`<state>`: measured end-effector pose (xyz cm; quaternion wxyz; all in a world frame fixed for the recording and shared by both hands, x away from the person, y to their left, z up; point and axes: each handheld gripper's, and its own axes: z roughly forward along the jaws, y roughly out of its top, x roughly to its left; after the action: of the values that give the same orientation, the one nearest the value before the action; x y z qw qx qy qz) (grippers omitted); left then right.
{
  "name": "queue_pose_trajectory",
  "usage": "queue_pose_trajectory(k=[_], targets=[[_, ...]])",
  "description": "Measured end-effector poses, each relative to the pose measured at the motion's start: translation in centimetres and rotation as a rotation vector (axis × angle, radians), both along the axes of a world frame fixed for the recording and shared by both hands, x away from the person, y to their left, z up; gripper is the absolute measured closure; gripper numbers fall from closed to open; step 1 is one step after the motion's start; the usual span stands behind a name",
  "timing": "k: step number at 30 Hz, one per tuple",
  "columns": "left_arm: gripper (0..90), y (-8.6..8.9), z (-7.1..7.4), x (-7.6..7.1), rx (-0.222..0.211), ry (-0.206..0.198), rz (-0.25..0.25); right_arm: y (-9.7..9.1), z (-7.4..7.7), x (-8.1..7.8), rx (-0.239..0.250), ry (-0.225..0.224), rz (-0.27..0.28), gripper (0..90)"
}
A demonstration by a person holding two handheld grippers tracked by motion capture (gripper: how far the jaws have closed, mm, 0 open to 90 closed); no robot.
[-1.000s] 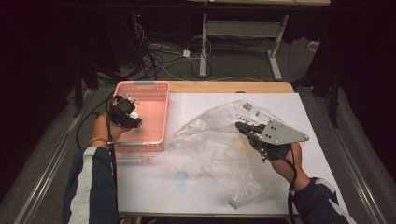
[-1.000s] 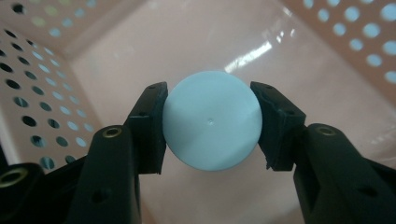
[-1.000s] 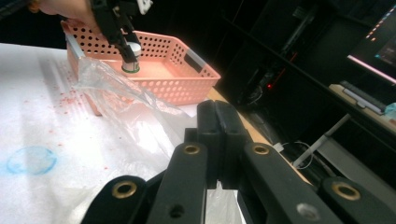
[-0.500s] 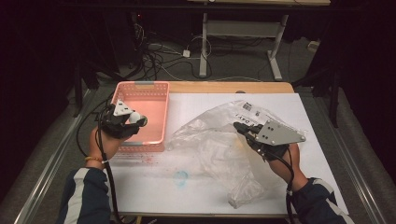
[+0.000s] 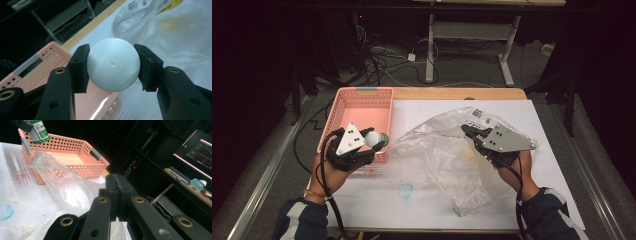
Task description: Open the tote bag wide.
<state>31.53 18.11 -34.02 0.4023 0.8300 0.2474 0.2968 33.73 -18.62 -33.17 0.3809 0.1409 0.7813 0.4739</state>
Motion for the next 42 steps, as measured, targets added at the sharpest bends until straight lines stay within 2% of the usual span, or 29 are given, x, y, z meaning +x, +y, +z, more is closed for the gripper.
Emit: queue_pose_trajectory(k=[4, 6, 7, 9, 11, 15, 17, 22, 23, 28, 31, 32, 35, 39, 42], targets=[[48.2, -1.8, 0.4, -1.2, -0.009, -0.021, -0.069, 0.1, -0.2, -0.1, -0.005, -0.005, -0.010, 90.0], [48.2, -3.1, 0.3, -1.6, -0.008, -0.019, -0.109, 0.2, -0.4, -0.1, -0.010, -0.010, -0.016, 90.0], [48.2, -3.8, 0.0, -1.8, 0.005, -0.024, -0.128, 0.2, -0.4, -0.1, -0.006, -0.005, -0.012, 90.0], [48.2, -5.4, -0.7, -1.8, 0.017, -0.025, -0.164, 0.2, -0.5, -0.2, -0.011, -0.005, -0.017, 90.0], [48.2, -7.1, -1.5, -1.5, 0.027, -0.005, -0.201, 0.2, -0.6, -0.3, -0.010, -0.004, -0.010, 90.0], [48.2, -10.1, -3.5, -0.5, 0.051, 0.015, -0.246, 0.2, -0.7, -0.3, -0.008, 0.008, -0.001, 90.0], [48.2, -11.2, -4.5, 0.2, 0.036, 0.036, -0.256, 0.3, -0.9, -0.3, -0.012, 0.012, 0.004, 90.0], [48.2, -13.2, -6.7, 1.5, 0.045, 0.062, -0.261, 0.6, -1.8, -0.2, -0.035, 0.038, 0.023, 90.0], [48.2, -13.5, -7.0, 1.6, 0.047, 0.059, -0.262, 0.6, -1.9, -0.2, -0.038, 0.042, 0.025, 90.0], [48.2, -14.4, -7.7, 1.9, 0.001, 0.071, -0.271, 0.6, -2.4, -0.1, -0.042, 0.061, 0.034, 90.0], [48.2, -15.0, -8.6, 2.1, -0.016, 0.107, -0.290, 0.5, -2.6, 0.1, -0.034, 0.076, 0.038, 90.0], [48.2, -15.4, -9.0, 2.2, -0.010, 0.129, -0.302, 0.4, -2.5, 0.1, -0.031, 0.076, 0.036, 90.0], [48.2, -16.6, -10.1, 2.5, 0.031, 0.154, -0.324, 0.0, -2.1, 0.1, -0.012, 0.065, 0.026, 90.0], [48.2, -17.7, -10.9, 3.4, 0.041, 0.180, -0.320, -0.5, -1.4, 0.0, 0.011, 0.041, 0.013, 90.0], [48.1, -18.3, -11.5, 4.2, 0.056, 0.183, -0.302, -0.8, -1.2, 0.0, 0.017, 0.029, 0.008, 90.0]])
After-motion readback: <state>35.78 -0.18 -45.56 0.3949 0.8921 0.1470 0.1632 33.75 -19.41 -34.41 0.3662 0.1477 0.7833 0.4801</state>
